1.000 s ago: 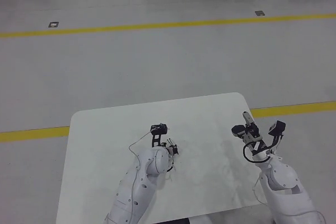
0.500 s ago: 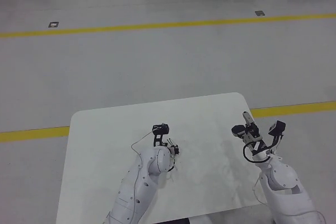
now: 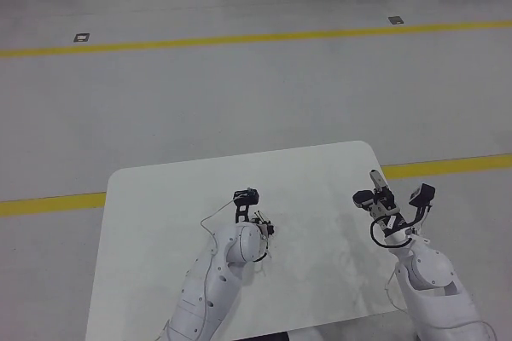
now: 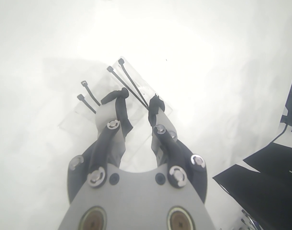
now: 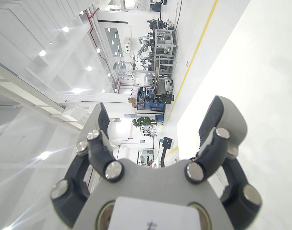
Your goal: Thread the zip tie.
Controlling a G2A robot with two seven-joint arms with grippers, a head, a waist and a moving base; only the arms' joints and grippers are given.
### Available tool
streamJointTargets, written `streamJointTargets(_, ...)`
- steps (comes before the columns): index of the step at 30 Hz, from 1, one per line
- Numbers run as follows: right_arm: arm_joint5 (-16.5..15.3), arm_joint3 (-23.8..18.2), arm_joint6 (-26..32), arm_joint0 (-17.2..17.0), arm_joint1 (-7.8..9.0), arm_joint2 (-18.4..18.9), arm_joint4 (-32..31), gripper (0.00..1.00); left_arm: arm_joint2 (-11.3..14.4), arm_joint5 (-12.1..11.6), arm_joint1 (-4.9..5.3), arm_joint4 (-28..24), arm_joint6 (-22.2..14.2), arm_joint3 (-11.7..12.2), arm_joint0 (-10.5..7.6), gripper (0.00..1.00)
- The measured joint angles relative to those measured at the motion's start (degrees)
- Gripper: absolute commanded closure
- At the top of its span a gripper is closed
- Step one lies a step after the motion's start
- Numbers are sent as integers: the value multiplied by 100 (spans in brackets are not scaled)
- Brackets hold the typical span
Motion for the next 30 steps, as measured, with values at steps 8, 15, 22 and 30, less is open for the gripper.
streamJointTargets(8,0,0,0,0,0,0,0,0,-46,0,-27,-58,59,94,-28,87)
streamJointTargets(15,0,0,0,0,0,0,0,0,-116,0,-55,-193,170,176,-52,93)
streamJointTargets(22,0,0,0,0,0,0,0,0,-181,0,-70,-245,246,220,-60,92)
streamJointTargets(30,0,0,0,0,0,0,0,0,-232,0,-92,-263,274,313,-85,89)
